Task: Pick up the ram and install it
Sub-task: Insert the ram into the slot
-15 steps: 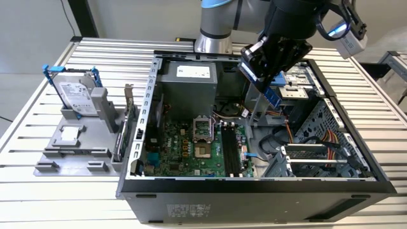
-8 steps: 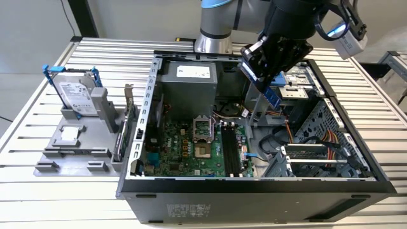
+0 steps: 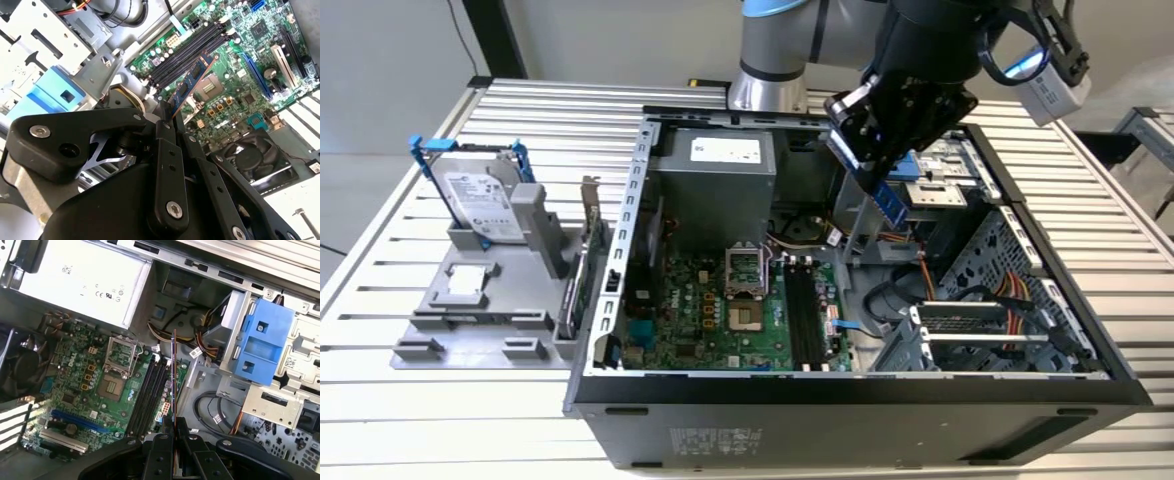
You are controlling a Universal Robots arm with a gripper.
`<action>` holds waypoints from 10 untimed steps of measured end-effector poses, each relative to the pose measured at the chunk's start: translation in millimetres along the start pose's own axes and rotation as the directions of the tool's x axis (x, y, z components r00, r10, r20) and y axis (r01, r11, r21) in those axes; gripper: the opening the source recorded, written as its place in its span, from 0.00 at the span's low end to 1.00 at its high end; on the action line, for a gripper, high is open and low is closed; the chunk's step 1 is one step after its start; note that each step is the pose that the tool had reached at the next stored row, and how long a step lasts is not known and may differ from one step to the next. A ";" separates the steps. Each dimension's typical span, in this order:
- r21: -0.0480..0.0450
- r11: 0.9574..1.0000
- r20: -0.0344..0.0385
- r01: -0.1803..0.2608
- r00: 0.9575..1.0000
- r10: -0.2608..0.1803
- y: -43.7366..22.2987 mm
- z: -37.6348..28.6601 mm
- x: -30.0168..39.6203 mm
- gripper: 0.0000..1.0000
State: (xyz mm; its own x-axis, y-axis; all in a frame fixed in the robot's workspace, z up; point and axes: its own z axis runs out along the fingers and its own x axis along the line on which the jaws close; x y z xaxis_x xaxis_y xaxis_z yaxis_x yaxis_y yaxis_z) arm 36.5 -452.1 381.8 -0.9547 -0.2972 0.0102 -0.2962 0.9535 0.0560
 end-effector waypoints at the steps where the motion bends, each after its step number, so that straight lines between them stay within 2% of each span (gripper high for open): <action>1: 0.000 1.000 0.000 -0.004 1.000 0.004 0.0 0.0 0.0 0.00; 10: -0.001 0.999 0.002 -0.038 0.999 0.038 0.0 0.0 0.0 0.00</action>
State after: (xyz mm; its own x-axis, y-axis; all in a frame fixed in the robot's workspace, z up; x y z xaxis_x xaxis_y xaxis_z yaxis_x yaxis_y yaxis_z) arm 36.5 -452.1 381.8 -0.9655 -0.2603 0.0102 -0.2594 0.9641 0.0561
